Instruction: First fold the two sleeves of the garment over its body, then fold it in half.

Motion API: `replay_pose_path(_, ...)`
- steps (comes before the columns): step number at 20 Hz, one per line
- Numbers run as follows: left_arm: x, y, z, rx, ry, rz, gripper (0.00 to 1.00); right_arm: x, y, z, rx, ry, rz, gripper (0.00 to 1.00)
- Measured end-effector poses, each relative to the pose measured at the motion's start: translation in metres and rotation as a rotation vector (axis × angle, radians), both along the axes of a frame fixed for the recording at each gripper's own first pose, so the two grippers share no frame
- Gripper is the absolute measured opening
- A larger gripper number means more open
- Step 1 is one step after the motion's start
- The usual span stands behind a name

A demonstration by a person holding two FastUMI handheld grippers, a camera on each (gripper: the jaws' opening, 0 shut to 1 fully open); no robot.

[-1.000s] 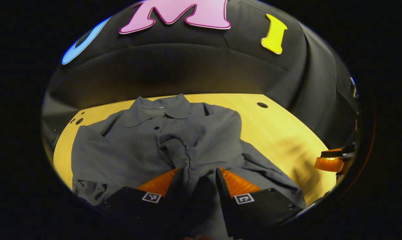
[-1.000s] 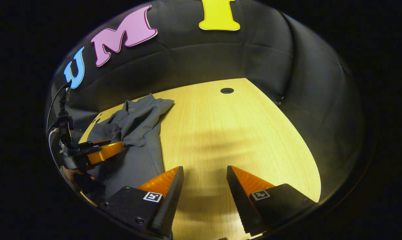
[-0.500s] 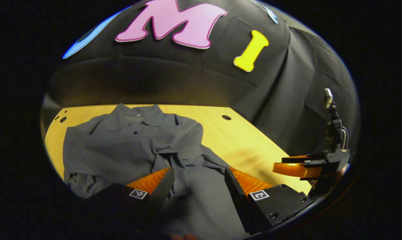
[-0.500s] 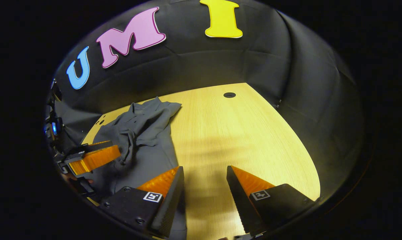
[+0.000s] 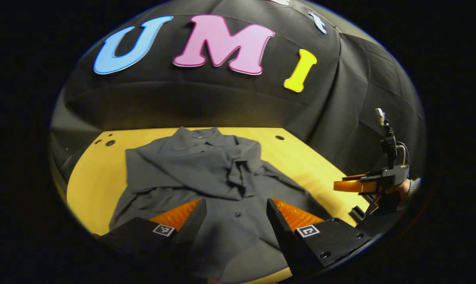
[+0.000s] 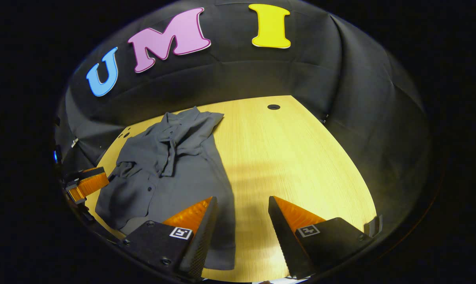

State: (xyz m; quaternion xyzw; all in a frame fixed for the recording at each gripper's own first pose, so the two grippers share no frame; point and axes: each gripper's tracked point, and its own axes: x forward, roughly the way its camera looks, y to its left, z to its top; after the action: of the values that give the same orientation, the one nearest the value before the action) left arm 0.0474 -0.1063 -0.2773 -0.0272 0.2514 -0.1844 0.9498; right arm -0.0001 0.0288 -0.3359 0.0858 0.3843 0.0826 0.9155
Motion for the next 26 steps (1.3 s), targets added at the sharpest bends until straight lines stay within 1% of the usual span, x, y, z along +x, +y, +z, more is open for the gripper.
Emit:
replay_pose_path(2, -0.015, 0.035, -0.009, 0.025, 0.030, 0.049, 0.96, -0.016, 0.007, -0.003, -0.017, 0.022, 0.017, 0.81)
replay_pose_path(4, -0.029, 0.070, -0.018, 0.047, 0.057, 0.100, 0.96, -0.032, 0.014, -0.008, -0.026, 0.044, 0.024, 0.84)
replay_pose_path(5, -0.037, 0.088, -0.025, 0.058, 0.075, 0.123, 0.96, -0.037, 0.017, -0.012, -0.029, 0.055, 0.022, 0.87)
replay_pose_path(8, -0.058, 0.132, -0.054, 0.081, 0.146, 0.180, 0.96, -0.057, 0.025, -0.023, -0.034, 0.093, 0.012, 0.90)
replay_pose_path(10, -0.069, 0.158, -0.073, 0.096, 0.189, 0.213, 0.96, -0.063, 0.026, -0.028, -0.051, 0.106, 0.007, 0.93)
replay_pose_path(15, -0.082, 0.212, -0.107, 0.141, 0.262, 0.299, 0.96, -0.074, 0.031, -0.042, -0.076, 0.144, 0.010, 0.93)
replay_pose_path(17, -0.084, 0.223, -0.114, 0.141, 0.278, 0.324, 0.96, -0.077, 0.037, -0.046, -0.081, 0.156, 0.019, 0.93)
replay_pose_path(19, -0.086, 0.227, -0.122, 0.157, 0.297, 0.328, 0.96, -0.079, 0.042, -0.050, -0.077, 0.168, 0.028, 0.93)
replay_pose_path(20, -0.086, 0.227, -0.126, 0.169, 0.309, 0.327, 0.92, -0.079, 0.045, -0.053, -0.078, 0.172, 0.032, 0.93)
replay_pose_path(21, -0.086, 0.226, -0.130, 0.174, 0.318, 0.324, 0.92, -0.079, 0.048, -0.056, -0.081, 0.178, 0.039, 0.93)
replay_pose_path(22, -0.085, 0.224, -0.130, 0.176, 0.321, 0.321, 0.96, -0.080, 0.051, -0.060, -0.086, 0.185, 0.045, 0.93)
replay_pose_path(23, -0.083, 0.223, -0.129, 0.175, 0.316, 0.320, 0.96, -0.081, 0.055, -0.063, -0.089, 0.191, 0.054, 0.93)
replay_pose_path(24, -0.081, 0.222, -0.130, 0.176, 0.324, 0.317, 0.92, -0.083, 0.059, -0.065, -0.095, 0.197, 0.062, 0.93)
replay_pose_path(25, -0.081, 0.222, -0.134, 0.178, 0.337, 0.315, 0.96, -0.084, 0.061, -0.070, -0.113, 0.205, 0.070, 0.93)
replay_pose_path(26, -0.079, 0.221, -0.132, 0.179, 0.324, 0.310, 0.97, -0.090, 0.062, -0.074, -0.129, 0.220, 0.080, 0.95)
